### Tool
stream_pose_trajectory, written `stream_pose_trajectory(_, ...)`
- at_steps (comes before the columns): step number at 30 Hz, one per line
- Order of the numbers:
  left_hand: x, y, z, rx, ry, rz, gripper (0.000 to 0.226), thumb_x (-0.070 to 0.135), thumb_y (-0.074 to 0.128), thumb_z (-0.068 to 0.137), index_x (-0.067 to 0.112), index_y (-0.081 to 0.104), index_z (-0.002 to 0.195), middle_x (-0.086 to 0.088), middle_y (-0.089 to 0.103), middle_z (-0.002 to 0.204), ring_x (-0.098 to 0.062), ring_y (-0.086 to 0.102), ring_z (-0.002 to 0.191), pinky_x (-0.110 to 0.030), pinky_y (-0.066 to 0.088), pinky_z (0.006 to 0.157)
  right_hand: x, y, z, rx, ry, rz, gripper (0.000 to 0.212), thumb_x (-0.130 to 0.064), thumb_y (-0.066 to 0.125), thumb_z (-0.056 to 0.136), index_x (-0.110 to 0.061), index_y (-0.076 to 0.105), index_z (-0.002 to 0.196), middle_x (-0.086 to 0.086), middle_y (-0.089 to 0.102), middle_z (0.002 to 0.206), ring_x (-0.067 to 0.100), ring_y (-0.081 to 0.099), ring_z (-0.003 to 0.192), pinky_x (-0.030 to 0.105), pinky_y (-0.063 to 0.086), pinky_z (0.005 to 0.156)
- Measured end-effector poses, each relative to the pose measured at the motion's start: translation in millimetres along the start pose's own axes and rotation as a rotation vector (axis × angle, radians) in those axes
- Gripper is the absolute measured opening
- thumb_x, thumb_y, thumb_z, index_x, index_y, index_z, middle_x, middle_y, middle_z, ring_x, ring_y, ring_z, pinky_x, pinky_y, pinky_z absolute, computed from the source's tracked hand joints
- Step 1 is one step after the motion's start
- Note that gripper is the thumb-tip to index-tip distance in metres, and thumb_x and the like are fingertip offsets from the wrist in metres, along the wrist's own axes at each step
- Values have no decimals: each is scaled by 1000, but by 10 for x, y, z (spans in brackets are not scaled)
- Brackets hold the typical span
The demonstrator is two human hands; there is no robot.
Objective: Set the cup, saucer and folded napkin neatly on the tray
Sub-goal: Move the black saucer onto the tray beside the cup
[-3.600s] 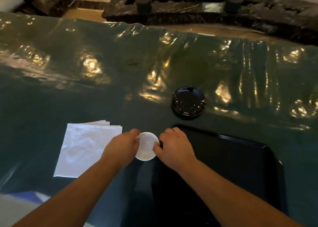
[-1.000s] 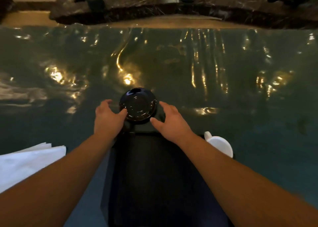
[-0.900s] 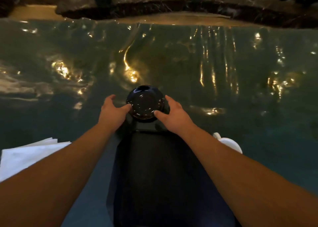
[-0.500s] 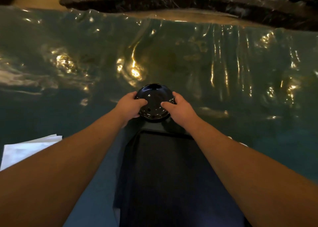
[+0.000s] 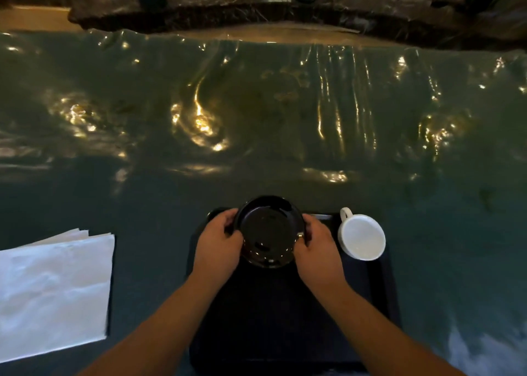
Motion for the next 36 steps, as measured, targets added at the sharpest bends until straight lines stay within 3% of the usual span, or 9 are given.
stream_pose_trajectory(2,-85,94,-115,-11,-6,48,47,10,62,89,31,64,132,11,70,123,-8,68,109,-40,55,101,153,-39,-107,4,27,0,45,-16,57,94,-27,56,139,-4,63,130,11,61,117,38,51,103)
stream_pose_trajectory(8,-256,282,-346,-62,11,183,51,19,63,93,31,56,143,6,62,137,-10,65,110,-35,54,98,435,-100,-296,-5,44,-95,53,-13,57,98,-18,48,149,1,56,138,17,56,124,26,43,98)
stream_pose_trajectory(11,-246,303,-412,-92,109,328,63,27,69,92,26,46,151,3,55,141,-12,59,119,-27,46,98,485,-120,-322,-29,-13,-170,59,-18,61,97,-18,42,153,2,53,138,22,57,125,32,48,100)
stream_pose_trajectory(15,-335,272,-536,-187,283,571,104,64,74,77,26,25,160,4,33,161,-16,33,148,-41,34,121,462,-171,-466,-78,-298,-493,85,-50,64,90,-18,29,160,4,43,152,23,42,138,39,39,113)
stream_pose_trajectory(17,-399,281,-600,-233,366,662,115,75,69,72,25,18,162,5,24,167,-16,24,152,-38,24,125,480,-119,-557,-159,-414,-632,95,-68,54,86,-20,23,162,7,38,160,26,37,145,43,35,118)
stream_pose_trajectory(20,-400,296,-622,-208,402,720,116,70,73,74,21,15,163,3,19,170,-16,21,153,-26,12,120,581,-56,-593,-255,-420,-728,99,-76,42,85,-25,9,163,5,20,170,27,20,155,41,17,123)
stream_pose_trajectory(24,-318,339,-586,-178,418,717,113,63,76,76,18,19,162,0,24,169,-18,25,152,-24,11,118,568,-93,-543,-248,-412,-683,93,-67,50,93,-26,6,164,1,8,173,21,7,158,32,2,119)
stream_pose_trajectory(32,-292,377,-529,-173,408,722,108,62,75,78,17,23,161,-1,29,167,-20,29,150,-26,16,118,531,-139,-436,-215,-407,-664,85,-63,50,92,-20,25,161,4,24,169,25,22,155,35,15,120)
stream_pose_trajectory(36,-278,399,-509,-166,399,712,104,61,72,82,18,21,162,1,27,168,-19,27,150,-27,17,119,546,-158,-410,-208,-399,-652,83,-60,55,95,-21,24,162,3,22,170,23,18,156,32,11,120)
Point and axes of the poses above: each hand's wrist, its own z-axis towards the middle knuckle, its own y-axis out of the palm, x = y × z, the point moved 5 cm from there along z, towards the middle knuckle
